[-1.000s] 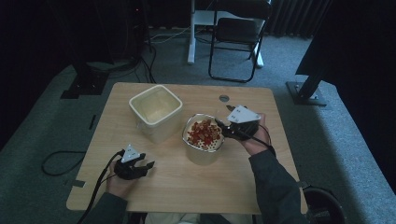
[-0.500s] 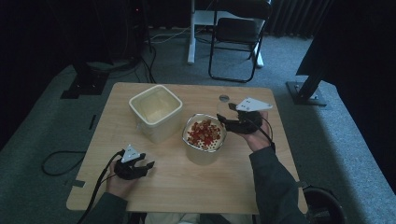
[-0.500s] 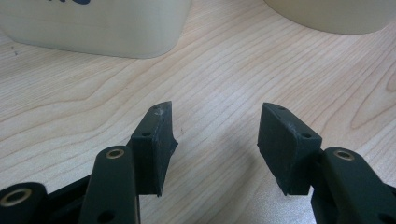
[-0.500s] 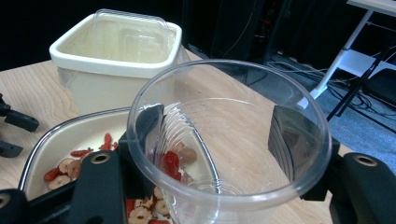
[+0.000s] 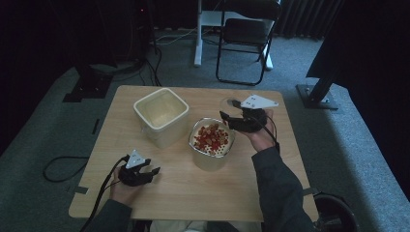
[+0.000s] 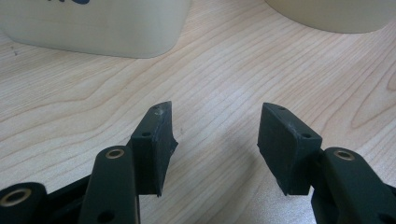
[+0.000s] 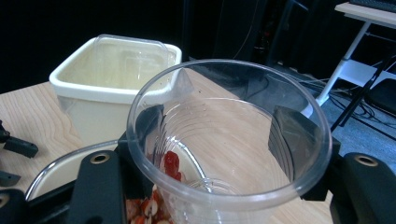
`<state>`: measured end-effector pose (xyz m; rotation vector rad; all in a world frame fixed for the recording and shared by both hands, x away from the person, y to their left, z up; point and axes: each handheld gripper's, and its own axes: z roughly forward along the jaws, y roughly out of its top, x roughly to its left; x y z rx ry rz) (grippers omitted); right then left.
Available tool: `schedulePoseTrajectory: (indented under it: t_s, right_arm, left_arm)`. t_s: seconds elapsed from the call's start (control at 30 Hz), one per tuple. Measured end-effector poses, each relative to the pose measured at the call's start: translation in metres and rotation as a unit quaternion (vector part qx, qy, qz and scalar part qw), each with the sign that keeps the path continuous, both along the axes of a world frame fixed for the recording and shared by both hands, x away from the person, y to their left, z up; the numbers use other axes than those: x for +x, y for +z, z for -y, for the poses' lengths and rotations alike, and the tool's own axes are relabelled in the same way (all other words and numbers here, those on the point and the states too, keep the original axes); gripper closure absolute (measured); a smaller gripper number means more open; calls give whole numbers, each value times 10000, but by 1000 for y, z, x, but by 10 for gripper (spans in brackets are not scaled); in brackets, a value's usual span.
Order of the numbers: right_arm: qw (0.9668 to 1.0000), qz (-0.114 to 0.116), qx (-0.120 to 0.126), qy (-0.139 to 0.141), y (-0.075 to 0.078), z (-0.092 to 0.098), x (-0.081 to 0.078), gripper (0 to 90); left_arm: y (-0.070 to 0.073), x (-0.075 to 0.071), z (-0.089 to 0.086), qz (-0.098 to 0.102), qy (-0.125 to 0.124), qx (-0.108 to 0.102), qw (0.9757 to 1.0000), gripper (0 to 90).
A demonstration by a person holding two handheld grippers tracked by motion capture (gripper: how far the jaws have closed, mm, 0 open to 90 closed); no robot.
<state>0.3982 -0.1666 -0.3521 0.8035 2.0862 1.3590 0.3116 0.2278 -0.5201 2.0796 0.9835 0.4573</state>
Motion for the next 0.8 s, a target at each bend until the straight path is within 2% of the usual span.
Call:
schedulePoseTrajectory:
  t_s: [0.37,0.8]
  right_arm:
    - [9998,47,136,128,5,-15,9,362]
    - [9994,8,300,176,13,-21,17,362]
  left_arm:
    - [0,0,0,9,4,15,10000,460]
    - [0,0,1,0,-9,62,10000,457]
